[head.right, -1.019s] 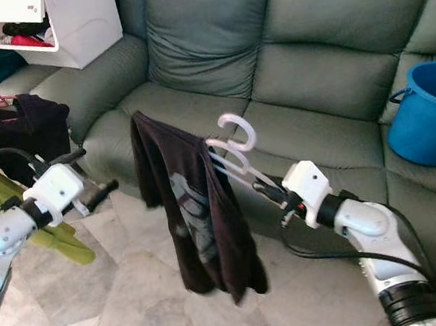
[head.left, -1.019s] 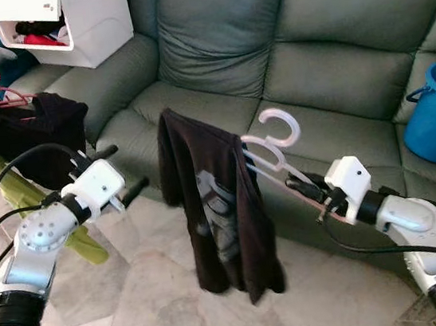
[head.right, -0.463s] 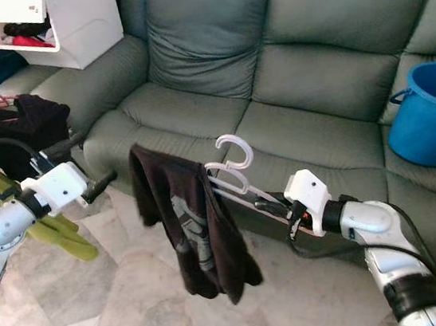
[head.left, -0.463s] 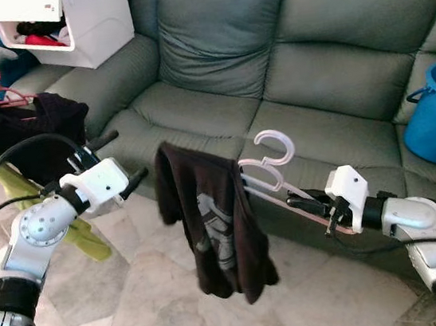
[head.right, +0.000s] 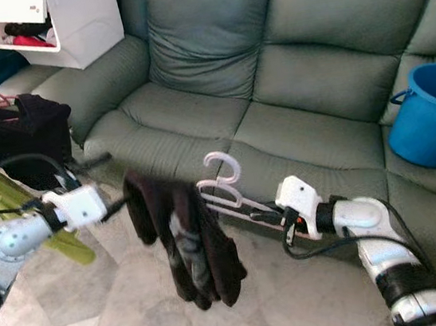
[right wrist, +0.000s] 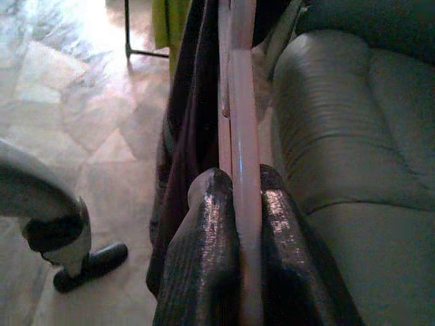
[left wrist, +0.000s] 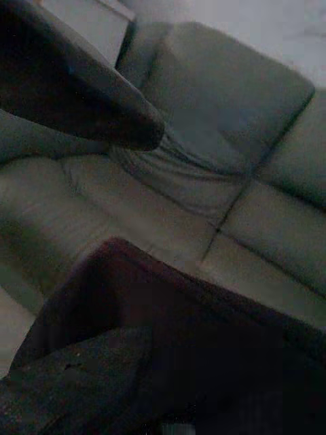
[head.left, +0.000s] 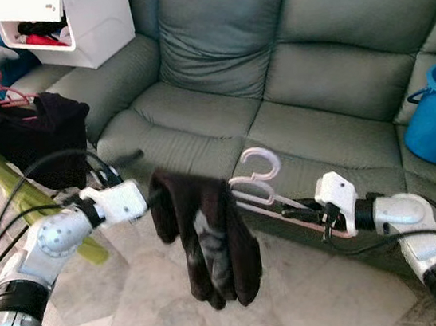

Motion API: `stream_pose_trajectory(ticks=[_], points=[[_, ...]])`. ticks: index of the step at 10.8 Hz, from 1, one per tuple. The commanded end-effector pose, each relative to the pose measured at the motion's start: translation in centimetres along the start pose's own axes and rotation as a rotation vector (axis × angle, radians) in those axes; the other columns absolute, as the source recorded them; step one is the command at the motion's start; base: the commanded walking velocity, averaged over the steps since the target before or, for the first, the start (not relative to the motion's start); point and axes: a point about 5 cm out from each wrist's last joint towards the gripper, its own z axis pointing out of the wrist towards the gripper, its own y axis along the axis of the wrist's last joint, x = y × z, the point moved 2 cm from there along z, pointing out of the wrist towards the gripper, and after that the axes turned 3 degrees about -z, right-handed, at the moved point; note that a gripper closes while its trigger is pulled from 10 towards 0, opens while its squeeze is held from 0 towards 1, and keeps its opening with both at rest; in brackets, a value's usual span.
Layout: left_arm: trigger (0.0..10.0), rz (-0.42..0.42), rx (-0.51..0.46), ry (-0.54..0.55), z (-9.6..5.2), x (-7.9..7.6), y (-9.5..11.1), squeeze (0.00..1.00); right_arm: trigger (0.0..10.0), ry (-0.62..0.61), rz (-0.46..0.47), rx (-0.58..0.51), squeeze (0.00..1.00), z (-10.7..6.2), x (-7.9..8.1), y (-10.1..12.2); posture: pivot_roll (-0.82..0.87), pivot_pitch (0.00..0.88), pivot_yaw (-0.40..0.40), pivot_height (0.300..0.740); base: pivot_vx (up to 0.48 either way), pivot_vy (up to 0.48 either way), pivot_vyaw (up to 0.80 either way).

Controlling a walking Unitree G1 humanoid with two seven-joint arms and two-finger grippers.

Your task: Hang hanger

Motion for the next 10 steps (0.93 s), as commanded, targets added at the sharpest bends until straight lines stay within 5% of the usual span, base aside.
stream_pose_trajectory(ticks=[1, 6, 10], points=[[10.0, 0.033, -0.009, -0.018, 0.4, 0.2, 0.3, 0.00, 10.0, 0.008, -0.075, -0.028, 0.00, 0.2, -1.0, 1.4, -0.08, 0.000, -0.022, 0.740, 0.000, 0.000, 0.00], [10.0, 0.240, -0.012, -0.109, 1.6, -0.9, 0.4, 0.00, 10.0, 0.082, -0.164, -0.042, 0.00, 1.7, -1.8, 3.0, -0.07, 0.000, -0.034, 0.740, 0.000, 0.000, 0.00], [10.0, 0.334, 0.013, -0.182, 2.7, -0.7, 0.2, 0.00, 10.0, 0.104, -0.353, -0.007, 0.00, 1.5, -3.3, 4.6, -0.08, 0.000, -0.032, 0.740, 0.000, 0.000, 0.00]])
